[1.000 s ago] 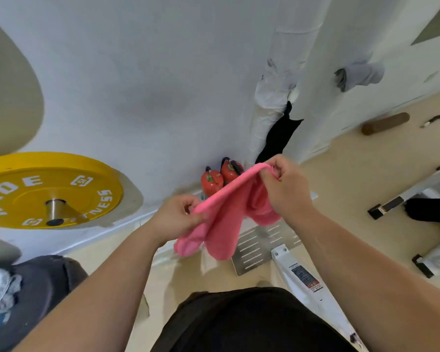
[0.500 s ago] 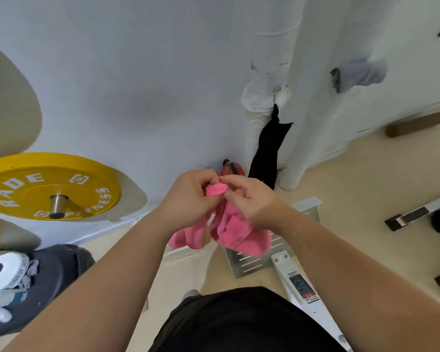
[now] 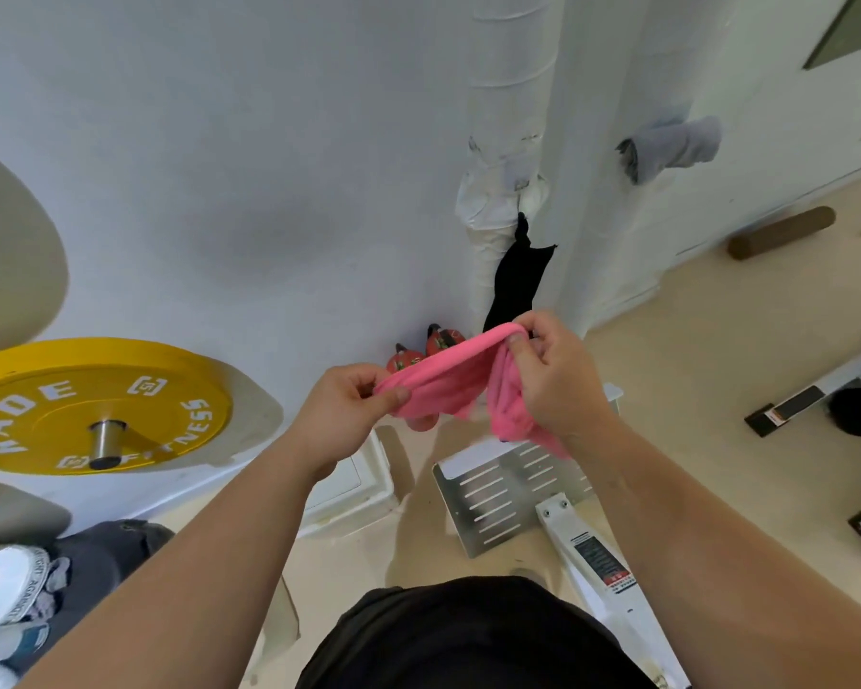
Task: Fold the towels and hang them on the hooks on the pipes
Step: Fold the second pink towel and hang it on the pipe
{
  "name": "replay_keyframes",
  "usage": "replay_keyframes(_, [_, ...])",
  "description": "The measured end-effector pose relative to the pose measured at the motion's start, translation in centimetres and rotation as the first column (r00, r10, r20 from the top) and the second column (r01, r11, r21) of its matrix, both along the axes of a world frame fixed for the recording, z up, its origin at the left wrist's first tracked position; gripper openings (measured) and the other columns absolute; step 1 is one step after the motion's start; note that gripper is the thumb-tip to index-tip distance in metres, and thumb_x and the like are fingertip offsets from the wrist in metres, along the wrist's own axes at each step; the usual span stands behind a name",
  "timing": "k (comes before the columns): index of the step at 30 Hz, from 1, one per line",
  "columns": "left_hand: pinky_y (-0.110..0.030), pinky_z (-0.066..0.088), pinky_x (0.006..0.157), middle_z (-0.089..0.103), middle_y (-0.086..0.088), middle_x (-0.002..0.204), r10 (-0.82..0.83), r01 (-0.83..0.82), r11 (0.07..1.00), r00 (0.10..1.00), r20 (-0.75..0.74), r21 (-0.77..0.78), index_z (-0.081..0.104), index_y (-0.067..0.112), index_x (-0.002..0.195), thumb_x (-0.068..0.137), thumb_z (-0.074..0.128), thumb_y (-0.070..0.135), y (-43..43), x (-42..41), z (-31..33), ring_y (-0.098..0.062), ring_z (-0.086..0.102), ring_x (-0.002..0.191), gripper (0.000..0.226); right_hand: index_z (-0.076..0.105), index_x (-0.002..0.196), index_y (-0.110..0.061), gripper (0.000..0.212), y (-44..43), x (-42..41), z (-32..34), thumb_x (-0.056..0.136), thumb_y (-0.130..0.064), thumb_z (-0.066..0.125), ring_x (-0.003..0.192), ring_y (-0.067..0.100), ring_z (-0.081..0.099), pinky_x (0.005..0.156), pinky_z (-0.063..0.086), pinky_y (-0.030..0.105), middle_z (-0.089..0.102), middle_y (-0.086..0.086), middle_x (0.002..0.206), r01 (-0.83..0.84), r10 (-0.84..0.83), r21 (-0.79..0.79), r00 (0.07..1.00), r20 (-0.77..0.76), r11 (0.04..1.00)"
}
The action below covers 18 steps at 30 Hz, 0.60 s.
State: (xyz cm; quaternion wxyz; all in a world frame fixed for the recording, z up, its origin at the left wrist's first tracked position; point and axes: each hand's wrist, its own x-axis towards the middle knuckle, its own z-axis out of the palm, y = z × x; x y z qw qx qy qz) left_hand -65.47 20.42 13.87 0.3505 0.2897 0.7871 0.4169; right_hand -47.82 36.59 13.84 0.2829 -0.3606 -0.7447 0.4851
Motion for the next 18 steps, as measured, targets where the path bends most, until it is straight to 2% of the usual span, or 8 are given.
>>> replay_keyframes(3, [-0.039,0.056,0.08,0.069,-0.008,0.075,0.112,-0.124,0.985,0.989,0.099,0.121,0.077,0.007,0.084,0.093,0.072,0.017,0.2,0.0,0.4,-0.019,0.062,0.074,0.015,0.062,0.095,-0.019,0.012,0.2,0.1,-0.3,0.1,-0.02,0.051,0.055,0.028,0.054,0.057,0.049,0.044,0.061,0.013,0.065,0.067,-0.065,-0.052,0.997,0.041,0.996])
replay_keyframes(6, [-0.038,0.06,0.08,0.074,-0.011,0.078,0.192,-0.23,0.952,0.962,0.193,0.2,0.078,0.006,0.082,0.094,0.07,0.015,0.8,0.3,1.1,-0.021,0.068,0.073,0.017,0.06,0.098,-0.03,0.012,0.0,0.4,-0.3,0.096,-0.02,0.053,0.044,0.025,0.048,0.047,0.048,0.046,0.058,0.011,0.064,0.123,-0.123,-0.252,0.992,0.016,0.96])
replay_keyframes(8, [-0.038,0.057,0.076,0.071,-0.011,0.076,0.238,-0.276,0.941,0.952,0.193,0.196,0.077,0.005,0.079,0.093,0.071,0.019,1.2,0.4,1.1,-0.021,0.065,0.071,0.021,0.061,0.103,-0.027,0.015,-0.5,0.6,-0.1,0.101,-0.015,0.051,0.043,0.029,0.052,0.043,0.048,0.045,0.059,0.012,0.064,0.13,-0.128,-0.314,0.991,0.03,0.941])
replay_keyframes(11, [-0.034,0.047,0.07,0.061,-0.007,0.071,0.214,-0.225,0.963,0.973,0.088,0.148,0.074,0.006,0.076,0.094,0.068,0.029,1.7,1.4,1.1,-0.018,0.054,0.069,0.03,0.069,0.101,-0.016,0.017,-2.0,0.4,0.7,0.102,-0.009,0.053,0.056,0.008,0.06,0.057,0.05,0.025,0.068,-0.003,0.072,0.04,-0.035,-0.276,0.999,0.023,0.96])
replay_keyframes(13, [-0.031,0.048,0.07,0.064,-0.001,0.07,0.139,-0.147,0.983,0.988,0.074,0.113,0.076,0.014,0.073,0.099,0.062,0.028,2.1,2.4,1.3,-0.014,0.055,0.068,0.032,0.071,0.098,-0.011,0.023,-3.1,-0.1,1.1,0.1,-0.001,0.051,0.066,0.012,0.066,0.067,0.056,0.028,0.071,0.002,0.074,-0.076,0.061,-0.361,0.997,-0.051,0.93])
replay_keyframes(15, [-0.036,0.048,0.07,0.06,-0.007,0.067,0.061,-0.069,0.991,0.995,0.073,0.112,0.074,0.014,0.074,0.1,0.058,0.03,2.3,3.3,1.3,-0.015,0.053,0.067,0.034,0.071,0.1,-0.01,0.034,-3.9,-0.4,1.3,0.097,0.009,0.043,0.078,0.021,0.071,0.076,0.06,0.03,0.074,0.011,0.082,-0.169,0.121,-0.448,0.983,-0.135,0.878])
replay_keyframes(17, [-0.042,0.046,0.067,0.054,-0.018,0.067,0.014,-0.019,0.991,0.999,0.043,0.135,0.072,0.008,0.08,0.099,0.057,0.033,2.2,3.6,1.3,-0.019,0.048,0.066,0.035,0.071,0.104,-0.009,0.04,-4.1,-0.4,1.2,0.093,0.015,0.04,0.086,0.021,0.075,0.081,0.06,0.029,0.076,0.009,0.086,-0.233,0.181,-0.419,0.97,-0.161,0.877])
replay_keyframes(18, [-0.042,0.046,0.067,0.056,-0.014,0.066,0.004,-0.008,0.99,0.999,0.032,0.143,0.073,0.009,0.08,0.1,0.057,0.032,2.1,3.6,1.4,-0.02,0.049,0.066,0.034,0.071,0.105,-0.008,0.038,-4.0,-0.3,1.1,0.093,0.014,0.044,0.087,0.019,0.075,0.081,0.06,0.028,0.077,0.007,0.085,-0.251,0.206,-0.381,0.966,-0.157,0.89])
